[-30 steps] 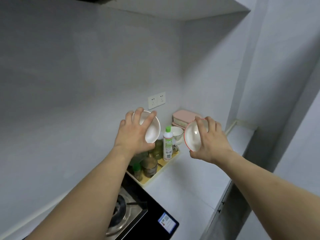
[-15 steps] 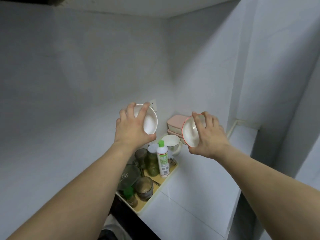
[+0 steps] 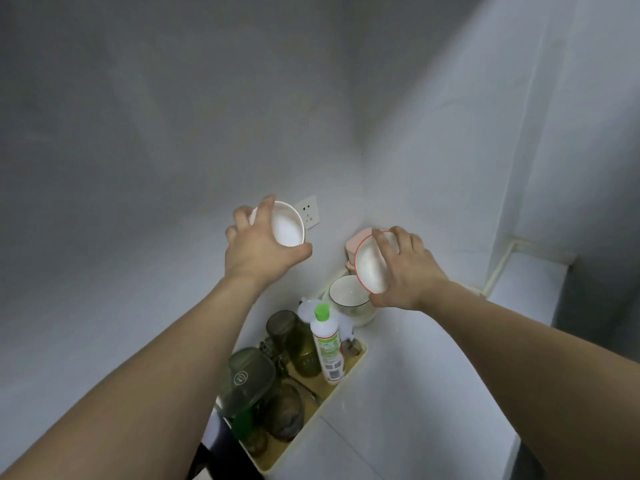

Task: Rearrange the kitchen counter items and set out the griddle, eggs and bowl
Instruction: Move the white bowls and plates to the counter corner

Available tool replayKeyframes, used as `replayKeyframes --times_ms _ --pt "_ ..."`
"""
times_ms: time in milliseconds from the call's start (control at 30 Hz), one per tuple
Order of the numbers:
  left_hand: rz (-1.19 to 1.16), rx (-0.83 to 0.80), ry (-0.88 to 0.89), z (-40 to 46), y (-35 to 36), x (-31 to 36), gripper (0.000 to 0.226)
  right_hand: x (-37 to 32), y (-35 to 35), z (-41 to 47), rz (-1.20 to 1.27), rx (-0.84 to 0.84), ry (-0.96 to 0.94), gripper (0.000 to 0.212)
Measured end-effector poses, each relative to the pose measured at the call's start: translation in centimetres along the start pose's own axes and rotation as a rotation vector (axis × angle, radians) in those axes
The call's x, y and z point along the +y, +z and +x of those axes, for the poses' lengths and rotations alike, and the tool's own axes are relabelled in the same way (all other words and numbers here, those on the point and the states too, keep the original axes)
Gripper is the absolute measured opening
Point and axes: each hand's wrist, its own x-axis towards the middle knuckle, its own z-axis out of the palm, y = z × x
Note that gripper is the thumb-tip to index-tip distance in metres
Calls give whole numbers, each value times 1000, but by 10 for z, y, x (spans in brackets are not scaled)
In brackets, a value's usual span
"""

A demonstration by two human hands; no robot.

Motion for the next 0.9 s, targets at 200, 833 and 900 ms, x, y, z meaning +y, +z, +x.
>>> replayKeyframes --times_ms 200,833,900 --pt "-130 -133 -202 52 60 7 90 27 52 66 -49 -80 -74 122" --pt "-492 -362 -658 139 184 -38 92 43 211 187 -19 -403 -179 118" --pt "-507 -374 -640 137 191 -42 80 45 220 187 -20 -403 -164 117"
